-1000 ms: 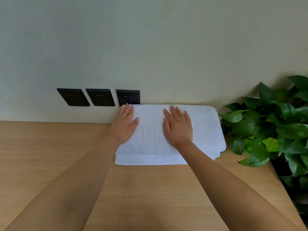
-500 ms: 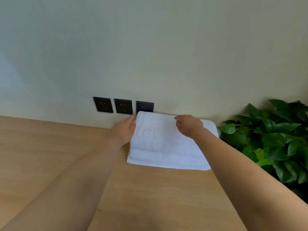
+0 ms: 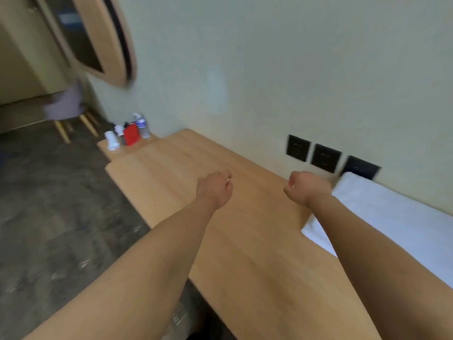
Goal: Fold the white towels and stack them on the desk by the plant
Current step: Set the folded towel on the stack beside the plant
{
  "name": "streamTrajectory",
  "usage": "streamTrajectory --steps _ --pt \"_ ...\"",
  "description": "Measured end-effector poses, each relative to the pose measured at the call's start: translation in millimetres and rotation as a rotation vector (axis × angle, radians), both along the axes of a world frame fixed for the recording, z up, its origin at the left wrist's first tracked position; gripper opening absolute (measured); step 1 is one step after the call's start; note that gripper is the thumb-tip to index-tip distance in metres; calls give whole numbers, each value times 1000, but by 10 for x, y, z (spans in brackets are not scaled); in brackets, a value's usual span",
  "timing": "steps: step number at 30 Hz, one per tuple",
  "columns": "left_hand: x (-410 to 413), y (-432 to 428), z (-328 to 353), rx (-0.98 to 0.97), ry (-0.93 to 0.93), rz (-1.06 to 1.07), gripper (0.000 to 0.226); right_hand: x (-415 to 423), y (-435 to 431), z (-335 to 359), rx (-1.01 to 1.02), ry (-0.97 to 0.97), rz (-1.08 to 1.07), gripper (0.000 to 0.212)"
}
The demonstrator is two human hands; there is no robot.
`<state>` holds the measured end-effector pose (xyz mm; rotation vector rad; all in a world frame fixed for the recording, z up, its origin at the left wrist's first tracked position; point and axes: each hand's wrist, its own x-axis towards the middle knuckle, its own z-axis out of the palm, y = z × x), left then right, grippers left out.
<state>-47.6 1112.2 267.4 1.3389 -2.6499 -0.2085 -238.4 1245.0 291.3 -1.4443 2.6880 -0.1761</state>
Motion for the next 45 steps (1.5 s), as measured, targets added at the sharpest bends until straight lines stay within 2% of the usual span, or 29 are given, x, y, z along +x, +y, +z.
streamTrajectory --steps 4,8,21,27,37,45 --pt "720 -306 -7 37 18 171 31 619 -506 62 15 26 169 31" --pt "1264 -619 -104 63 28 234 30 1175 -974 99 33 52 289 31" --pt "3287 -1791 -263 34 34 344 32 3224 -2812 -114 160 89 409 36" --pt "4095 -2041 -374 52 34 405 34 4161 -3249 -294 186 48 500 36" --pt "4732 -2476 -546 116 92 417 33 4723 -3792 -578 267 -5 549 27" --pt "4783 -3644 -688 163 76 405 34 4803 -5012 -798 266 -48 507 29"
